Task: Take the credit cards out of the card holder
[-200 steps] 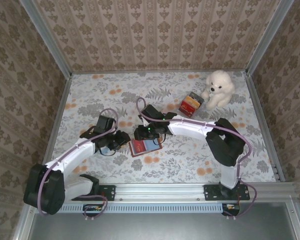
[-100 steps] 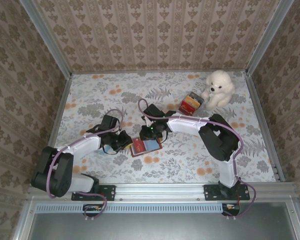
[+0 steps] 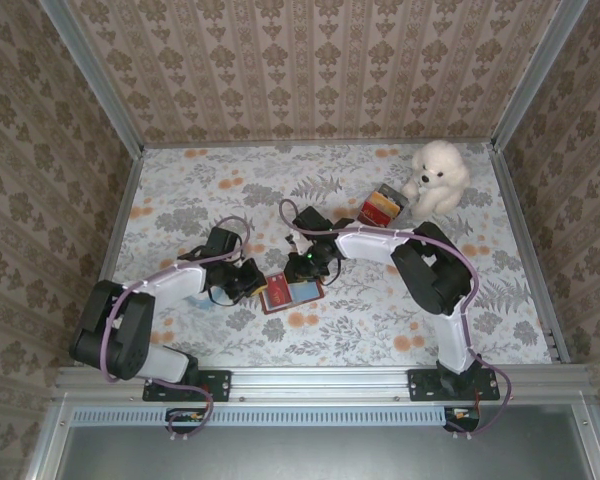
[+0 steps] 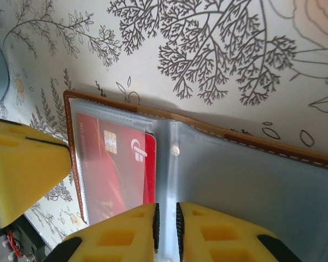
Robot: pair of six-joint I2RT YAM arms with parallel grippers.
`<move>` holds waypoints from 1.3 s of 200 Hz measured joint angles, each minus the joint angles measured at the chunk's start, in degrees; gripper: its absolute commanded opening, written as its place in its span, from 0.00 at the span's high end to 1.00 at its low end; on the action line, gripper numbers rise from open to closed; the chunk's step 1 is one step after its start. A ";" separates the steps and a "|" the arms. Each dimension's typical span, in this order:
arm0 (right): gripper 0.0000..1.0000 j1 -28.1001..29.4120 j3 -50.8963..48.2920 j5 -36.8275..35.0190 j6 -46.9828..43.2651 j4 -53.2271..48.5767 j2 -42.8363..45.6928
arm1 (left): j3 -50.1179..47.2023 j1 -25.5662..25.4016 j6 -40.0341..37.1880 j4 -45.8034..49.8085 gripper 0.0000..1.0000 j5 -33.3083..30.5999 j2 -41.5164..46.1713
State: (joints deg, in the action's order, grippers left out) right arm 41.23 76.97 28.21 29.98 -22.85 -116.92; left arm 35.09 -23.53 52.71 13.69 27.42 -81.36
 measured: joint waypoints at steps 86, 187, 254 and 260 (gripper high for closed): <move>0.82 -0.22 1.42 2.91 -1.36 -0.09 -0.59 | 0.00 0.00 -0.02 -0.04 0.96 -0.20 -1.20; 0.82 -0.48 1.75 4.39 -1.36 -0.09 -2.67 | 0.00 0.00 -0.02 -0.33 0.96 -0.17 -1.46; 0.81 -0.98 2.05 7.08 -1.29 -0.04 -3.61 | -0.22 -0.48 0.02 -1.38 0.95 -0.42 -1.57; 0.81 -1.05 2.08 7.26 -1.29 -0.04 -3.67 | -0.24 -0.48 0.02 -1.49 0.96 -0.44 -1.57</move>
State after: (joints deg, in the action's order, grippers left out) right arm 40.18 79.05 35.46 28.69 -22.90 -120.60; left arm 34.85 -24.01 52.73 12.21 26.98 -82.94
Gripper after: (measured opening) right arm 0.187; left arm 0.051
